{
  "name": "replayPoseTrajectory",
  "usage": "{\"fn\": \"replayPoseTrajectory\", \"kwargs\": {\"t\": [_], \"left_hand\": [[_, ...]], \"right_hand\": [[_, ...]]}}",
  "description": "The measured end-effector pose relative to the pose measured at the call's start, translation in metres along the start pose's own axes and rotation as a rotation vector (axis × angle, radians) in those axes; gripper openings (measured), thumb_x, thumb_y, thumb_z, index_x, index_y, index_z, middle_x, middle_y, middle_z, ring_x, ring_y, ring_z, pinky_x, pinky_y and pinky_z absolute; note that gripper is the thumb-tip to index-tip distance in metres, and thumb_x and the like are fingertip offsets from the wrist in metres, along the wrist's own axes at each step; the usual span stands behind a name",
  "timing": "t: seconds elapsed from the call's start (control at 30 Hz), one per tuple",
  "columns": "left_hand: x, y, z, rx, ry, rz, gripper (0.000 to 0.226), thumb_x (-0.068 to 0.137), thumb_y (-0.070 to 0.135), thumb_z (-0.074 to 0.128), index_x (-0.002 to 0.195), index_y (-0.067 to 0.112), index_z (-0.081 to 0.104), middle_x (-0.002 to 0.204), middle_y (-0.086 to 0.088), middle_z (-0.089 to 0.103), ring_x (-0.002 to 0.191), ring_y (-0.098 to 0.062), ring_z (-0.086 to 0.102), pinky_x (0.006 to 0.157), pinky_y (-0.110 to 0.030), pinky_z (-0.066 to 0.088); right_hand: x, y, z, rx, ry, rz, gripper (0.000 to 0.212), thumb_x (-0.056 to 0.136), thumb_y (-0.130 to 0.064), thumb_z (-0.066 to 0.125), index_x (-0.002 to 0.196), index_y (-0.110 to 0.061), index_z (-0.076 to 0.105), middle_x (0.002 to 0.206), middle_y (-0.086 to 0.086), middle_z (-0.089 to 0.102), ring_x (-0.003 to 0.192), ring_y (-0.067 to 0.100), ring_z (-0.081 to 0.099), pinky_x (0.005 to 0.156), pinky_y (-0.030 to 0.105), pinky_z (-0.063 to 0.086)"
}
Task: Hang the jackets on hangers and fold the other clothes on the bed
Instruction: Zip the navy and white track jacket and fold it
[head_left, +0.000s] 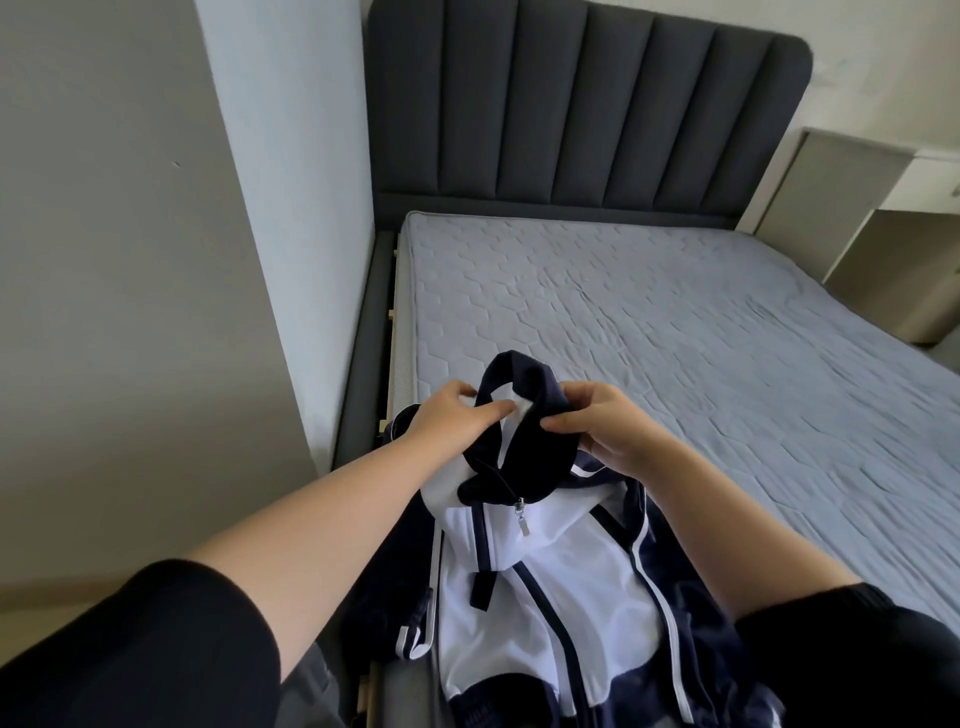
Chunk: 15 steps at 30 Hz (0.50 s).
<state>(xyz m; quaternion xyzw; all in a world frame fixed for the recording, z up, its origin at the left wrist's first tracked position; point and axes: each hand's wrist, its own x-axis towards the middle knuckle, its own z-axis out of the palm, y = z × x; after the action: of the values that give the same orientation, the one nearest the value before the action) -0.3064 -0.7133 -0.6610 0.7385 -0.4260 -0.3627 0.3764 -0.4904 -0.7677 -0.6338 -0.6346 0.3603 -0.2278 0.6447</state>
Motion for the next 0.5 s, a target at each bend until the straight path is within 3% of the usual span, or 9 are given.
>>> {"fn": "replayPoseTrajectory", "kwargs": {"t": [0.1,0.17,0.23,0.3,0.4,0.47,0.5], "left_hand": [[0.001,0.011,-0.005,-0.352,-0.106,-0.194,0.065,0.079,0.049,0.07,0.13,0.014,0.053,0.119,-0.007,0.064,0.106,-0.027,0.062,0.09,-0.039,0.052],[0.0,0.013,-0.013,-0.681,-0.243,-0.304,0.044,0.084,0.039,0.069,0.116,0.009,0.064,0.11,-0.011,0.069,0.101,-0.026,0.065,0.09,-0.04,0.053],[-0.004,0.014,-0.021,-0.784,-0.288,-0.309,0.024,0.089,0.027,0.065,0.102,0.006,0.067,0.102,-0.011,0.07,0.09,-0.023,0.067,0.078,-0.036,0.054],[-0.006,0.014,-0.026,-0.767,-0.278,-0.261,0.015,0.091,0.019,0.061,0.098,0.006,0.066,0.096,-0.01,0.071,0.083,-0.022,0.067,0.071,-0.033,0.054],[-0.01,0.018,-0.029,-0.699,-0.225,-0.121,0.024,0.088,0.011,0.064,0.112,0.007,0.065,0.103,-0.014,0.07,0.087,-0.025,0.068,0.073,-0.033,0.056],[-0.012,0.019,-0.03,-0.551,-0.141,-0.013,0.026,0.085,0.007,0.067,0.11,0.01,0.068,0.097,-0.009,0.073,0.086,-0.023,0.07,0.073,-0.03,0.057],[-0.011,0.019,-0.033,-0.424,-0.062,0.053,0.024,0.083,0.004,0.067,0.104,0.014,0.071,0.093,-0.005,0.073,0.086,-0.021,0.07,0.074,-0.028,0.056]], "right_hand": [[-0.003,-0.005,-0.002,0.0,-0.025,-0.004,0.026,0.084,0.015,0.053,0.1,-0.002,0.065,0.085,0.009,0.069,0.083,0.021,0.068,0.074,0.027,0.055],[-0.003,-0.006,-0.004,0.05,0.016,0.016,0.021,0.085,0.012,0.055,0.098,-0.002,0.064,0.086,0.011,0.066,0.084,0.023,0.065,0.078,0.03,0.053],[-0.004,-0.005,-0.006,0.144,0.062,0.05,0.013,0.087,0.005,0.057,0.094,-0.004,0.063,0.086,0.01,0.065,0.082,0.022,0.064,0.077,0.029,0.053],[-0.006,-0.005,-0.009,0.231,0.06,0.073,0.01,0.091,-0.002,0.056,0.084,-0.008,0.061,0.082,0.009,0.064,0.076,0.02,0.063,0.07,0.025,0.053],[-0.01,-0.007,-0.009,0.351,-0.007,0.15,0.021,0.09,0.0,0.053,0.074,-0.012,0.057,0.074,0.007,0.059,0.067,0.019,0.06,0.06,0.025,0.052],[-0.01,-0.007,-0.007,0.368,0.048,0.238,0.025,0.086,0.009,0.052,0.074,-0.012,0.056,0.072,0.008,0.061,0.062,0.02,0.061,0.054,0.027,0.052],[-0.01,-0.007,-0.007,0.258,0.126,0.242,0.026,0.084,0.013,0.052,0.077,-0.012,0.056,0.072,0.009,0.06,0.059,0.02,0.06,0.052,0.026,0.051]]}}
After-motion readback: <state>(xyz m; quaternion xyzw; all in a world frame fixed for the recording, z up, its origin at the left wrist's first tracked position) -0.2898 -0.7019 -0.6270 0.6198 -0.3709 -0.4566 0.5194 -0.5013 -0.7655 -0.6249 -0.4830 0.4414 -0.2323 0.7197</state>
